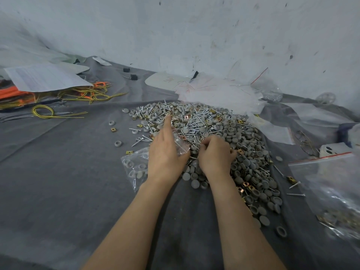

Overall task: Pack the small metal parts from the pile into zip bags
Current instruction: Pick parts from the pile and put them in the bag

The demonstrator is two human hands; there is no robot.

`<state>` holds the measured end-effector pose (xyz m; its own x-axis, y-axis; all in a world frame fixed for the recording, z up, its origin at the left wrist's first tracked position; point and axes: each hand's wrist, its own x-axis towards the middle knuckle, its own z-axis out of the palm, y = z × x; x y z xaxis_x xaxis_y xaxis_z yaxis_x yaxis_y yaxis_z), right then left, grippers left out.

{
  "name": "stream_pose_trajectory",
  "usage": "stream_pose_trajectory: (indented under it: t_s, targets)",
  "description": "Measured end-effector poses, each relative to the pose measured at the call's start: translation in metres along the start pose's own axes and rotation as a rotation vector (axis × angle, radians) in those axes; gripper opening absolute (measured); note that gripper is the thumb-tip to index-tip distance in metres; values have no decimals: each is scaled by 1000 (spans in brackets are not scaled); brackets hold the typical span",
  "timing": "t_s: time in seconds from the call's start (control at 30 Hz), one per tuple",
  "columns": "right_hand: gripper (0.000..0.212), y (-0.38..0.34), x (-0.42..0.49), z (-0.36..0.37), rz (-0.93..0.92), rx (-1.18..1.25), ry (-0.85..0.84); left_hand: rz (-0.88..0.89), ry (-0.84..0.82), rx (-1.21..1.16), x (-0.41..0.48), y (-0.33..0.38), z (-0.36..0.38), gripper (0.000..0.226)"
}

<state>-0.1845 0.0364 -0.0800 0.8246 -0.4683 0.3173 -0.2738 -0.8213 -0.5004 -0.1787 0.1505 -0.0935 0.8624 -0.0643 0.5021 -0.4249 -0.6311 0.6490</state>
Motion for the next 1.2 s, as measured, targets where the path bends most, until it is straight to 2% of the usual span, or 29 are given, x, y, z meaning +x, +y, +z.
stream_pose_trajectory:
  t_s: [0.1, 0.17, 0.3, 0.47, 0.53, 0.57, 0.63, 0.7, 0.8, 0.9, 1.0, 1.07, 1.13, 1.2]
  targets:
    - [10, 1, 3, -4, -13, 160, 145, 5, 5, 10, 0, 0, 0, 95]
    - [8, 0, 3, -6, -58, 361, 212, 4, 8, 12, 0, 1, 0, 95]
    - [3, -7, 2, -9, -90, 662, 143, 2, 15, -1, -1, 1, 0, 94]
    - [9, -15, -4, -9, -284, 598, -135, -2, -14, -27, 1, 0, -1, 97]
    - [11, -19, -7, -6, -376, 552, -162, -1, -20, -37, 1, 0, -1, 95]
    - [15, -19, -8, -5, -386, 522, -116, 0, -18, -38, 1, 0, -2, 94]
    - [20, -14, -5, -5, -316, 418, 38, 3, -7, -33, 1, 1, -2, 94]
    - [27, -7, -1, -4, -239, 272, 90, 6, 0, -25, 1, 1, -1, 96]
    - [35, -1, 0, 2, -249, 67, -62, 1, -1, -31, 1, 1, -1, 96]
    - [35, -3, -3, 8, -210, 12, -135, -14, 2, -37, 1, 1, -1, 95]
    - [30, -2, -2, 8, -165, 110, 24, -13, 7, -30, 1, 1, 0, 95]
    - [23, -3, -1, 4, -148, 329, 133, -14, 13, -24, 1, 0, 0, 95]
    - [15, -4, -1, -1, -111, 538, 168, -12, 14, -15, 1, 0, 1, 94]
    - [5, -5, 1, -2, -66, 649, 160, -10, 11, -12, 1, 0, 1, 95]
